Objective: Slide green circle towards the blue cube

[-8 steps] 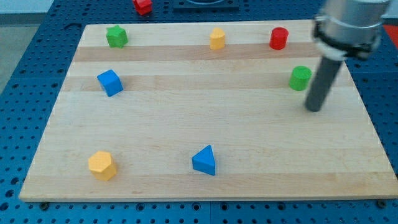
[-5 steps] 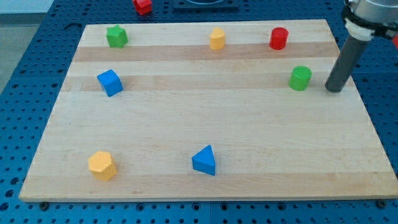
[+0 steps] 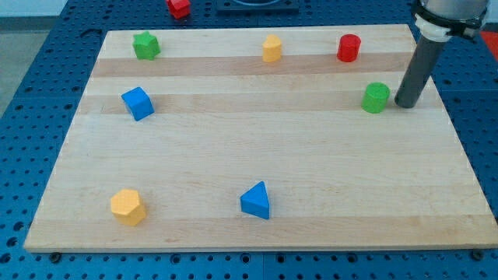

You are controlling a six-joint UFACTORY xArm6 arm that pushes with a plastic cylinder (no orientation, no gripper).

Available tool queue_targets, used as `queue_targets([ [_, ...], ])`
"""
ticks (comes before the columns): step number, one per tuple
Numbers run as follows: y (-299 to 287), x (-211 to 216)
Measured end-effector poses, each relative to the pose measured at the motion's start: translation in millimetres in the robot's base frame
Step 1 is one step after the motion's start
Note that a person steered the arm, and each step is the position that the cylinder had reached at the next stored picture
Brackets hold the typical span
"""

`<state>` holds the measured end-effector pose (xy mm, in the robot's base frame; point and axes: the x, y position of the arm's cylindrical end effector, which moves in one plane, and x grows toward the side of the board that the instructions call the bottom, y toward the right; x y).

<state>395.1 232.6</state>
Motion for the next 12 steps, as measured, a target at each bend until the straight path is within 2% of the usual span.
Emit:
queue_targets([
  [8, -91, 6],
  [9, -122, 6],
  [10, -172, -15],
  [12, -294, -33],
])
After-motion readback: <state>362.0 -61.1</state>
